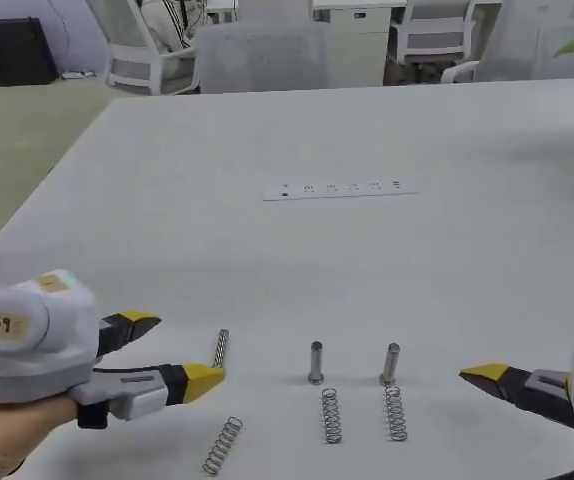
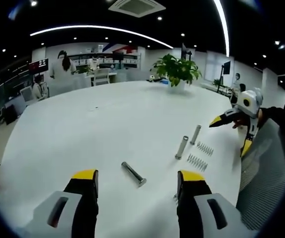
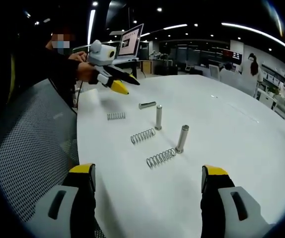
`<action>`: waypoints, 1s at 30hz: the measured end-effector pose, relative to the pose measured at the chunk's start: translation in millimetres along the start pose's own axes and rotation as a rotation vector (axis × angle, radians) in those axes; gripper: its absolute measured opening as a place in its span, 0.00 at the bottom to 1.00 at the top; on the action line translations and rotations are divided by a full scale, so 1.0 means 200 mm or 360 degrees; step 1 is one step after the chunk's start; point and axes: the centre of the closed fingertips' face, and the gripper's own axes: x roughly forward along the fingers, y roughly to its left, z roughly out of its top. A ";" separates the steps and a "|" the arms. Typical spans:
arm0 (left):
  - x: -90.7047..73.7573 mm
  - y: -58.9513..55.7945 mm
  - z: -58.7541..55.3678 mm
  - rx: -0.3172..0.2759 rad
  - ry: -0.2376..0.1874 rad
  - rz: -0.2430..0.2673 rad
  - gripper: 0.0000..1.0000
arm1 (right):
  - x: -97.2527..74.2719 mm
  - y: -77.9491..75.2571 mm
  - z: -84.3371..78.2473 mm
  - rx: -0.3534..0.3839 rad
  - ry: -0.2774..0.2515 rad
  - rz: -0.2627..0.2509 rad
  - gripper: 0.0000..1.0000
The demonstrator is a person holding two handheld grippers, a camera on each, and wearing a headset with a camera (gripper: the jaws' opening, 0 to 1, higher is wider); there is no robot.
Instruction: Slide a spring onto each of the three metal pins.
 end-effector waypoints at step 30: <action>0.21 0.13 -0.06 -0.0005 0.0190 0.0136 0.31 | 0.00 0.01 0.00 0.0013 0.0000 0.0007 0.87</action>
